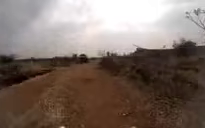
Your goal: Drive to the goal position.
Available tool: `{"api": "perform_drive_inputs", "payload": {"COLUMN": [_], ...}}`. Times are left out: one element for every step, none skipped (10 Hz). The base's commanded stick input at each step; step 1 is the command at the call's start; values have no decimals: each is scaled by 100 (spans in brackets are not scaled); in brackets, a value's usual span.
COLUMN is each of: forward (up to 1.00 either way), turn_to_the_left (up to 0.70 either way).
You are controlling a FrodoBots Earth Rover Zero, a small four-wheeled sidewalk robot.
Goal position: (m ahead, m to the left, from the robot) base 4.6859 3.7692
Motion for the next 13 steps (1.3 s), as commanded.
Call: {"api": "perform_drive_inputs", "payload": {"forward": [50, 50, 50, 50, 50, 50, 50, 50, 50, 50, 50, 50, 50], "turn_to_the_left": [0, 0, 0, 0, 0, 0, 0, 0, 0, 21, 50, 47, 29]}}
